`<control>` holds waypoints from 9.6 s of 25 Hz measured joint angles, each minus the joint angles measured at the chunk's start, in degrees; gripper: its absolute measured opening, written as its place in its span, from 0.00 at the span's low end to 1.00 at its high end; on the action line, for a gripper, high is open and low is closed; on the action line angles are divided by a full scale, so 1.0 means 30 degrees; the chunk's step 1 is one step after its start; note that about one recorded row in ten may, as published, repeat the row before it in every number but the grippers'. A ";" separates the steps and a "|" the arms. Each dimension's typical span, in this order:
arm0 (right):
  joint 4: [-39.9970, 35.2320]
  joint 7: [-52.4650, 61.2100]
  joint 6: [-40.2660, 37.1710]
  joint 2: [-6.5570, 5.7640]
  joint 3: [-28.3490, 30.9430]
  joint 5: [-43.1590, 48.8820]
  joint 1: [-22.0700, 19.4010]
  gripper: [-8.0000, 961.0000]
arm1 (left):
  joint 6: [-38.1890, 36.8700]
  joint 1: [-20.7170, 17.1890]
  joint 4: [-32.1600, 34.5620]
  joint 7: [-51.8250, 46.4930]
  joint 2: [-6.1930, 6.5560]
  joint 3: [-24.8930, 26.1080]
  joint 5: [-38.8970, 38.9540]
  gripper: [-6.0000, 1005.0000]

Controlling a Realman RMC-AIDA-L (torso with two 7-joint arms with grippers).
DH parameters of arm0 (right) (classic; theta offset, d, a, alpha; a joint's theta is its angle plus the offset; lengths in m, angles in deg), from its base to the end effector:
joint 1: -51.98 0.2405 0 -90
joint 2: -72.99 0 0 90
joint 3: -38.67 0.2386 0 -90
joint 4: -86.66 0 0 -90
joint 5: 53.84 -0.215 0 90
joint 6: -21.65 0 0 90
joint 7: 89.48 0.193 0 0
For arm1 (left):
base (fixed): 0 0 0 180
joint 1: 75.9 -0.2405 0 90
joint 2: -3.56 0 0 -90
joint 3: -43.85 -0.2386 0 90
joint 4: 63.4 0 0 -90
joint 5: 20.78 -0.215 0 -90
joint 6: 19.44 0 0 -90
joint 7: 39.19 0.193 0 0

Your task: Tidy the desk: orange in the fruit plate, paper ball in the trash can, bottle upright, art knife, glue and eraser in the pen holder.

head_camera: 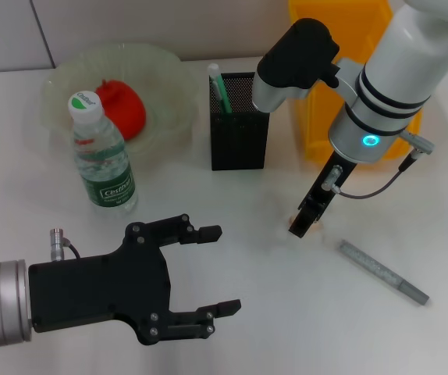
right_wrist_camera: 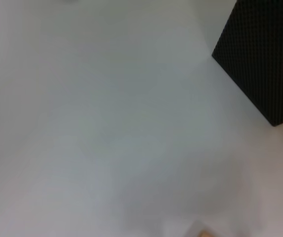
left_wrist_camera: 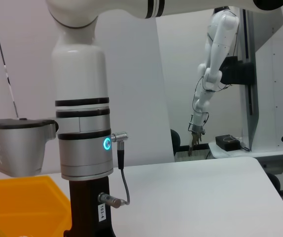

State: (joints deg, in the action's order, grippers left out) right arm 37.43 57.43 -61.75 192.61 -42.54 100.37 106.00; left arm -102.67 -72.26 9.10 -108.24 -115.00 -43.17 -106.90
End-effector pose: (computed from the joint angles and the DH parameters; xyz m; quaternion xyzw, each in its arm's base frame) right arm 0.1830 0.3862 -0.0814 -0.9034 0.2976 -0.2778 0.1349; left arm -0.1603 0.2510 -0.0590 -0.9609 0.0351 -0.2598 0.0887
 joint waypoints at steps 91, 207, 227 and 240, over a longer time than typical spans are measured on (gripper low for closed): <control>0.1531 0.0910 0.1195 0.0086 -0.0997 -0.0278 0.0372 0.49 | -0.0001 0.0252 -0.0264 0.0284 0.0001 0.0016 -0.0002 0.78; -0.8183 0.1710 1.0557 -0.0037 -0.3460 -0.1519 -0.5862 0.44 | -0.2352 0.0575 -0.0264 0.0047 0.0031 0.1268 -0.0207 0.78; -0.9672 0.1709 0.8743 -0.0096 -0.3420 -0.1614 -0.5910 0.66 | -0.2374 0.0564 -0.0451 0.0048 0.0029 0.1410 -0.0201 0.78; -1.5774 0.1744 0.2303 -0.0120 -0.2431 -0.1513 -0.7950 0.74 | -0.2393 0.0447 -0.0588 0.0216 0.0030 0.1410 -0.0207 0.78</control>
State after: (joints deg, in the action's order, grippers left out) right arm -9.89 62.67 -54.84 192.26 -49.84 95.83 82.15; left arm -109.84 -70.92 7.34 -107.59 -114.91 -38.94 -107.52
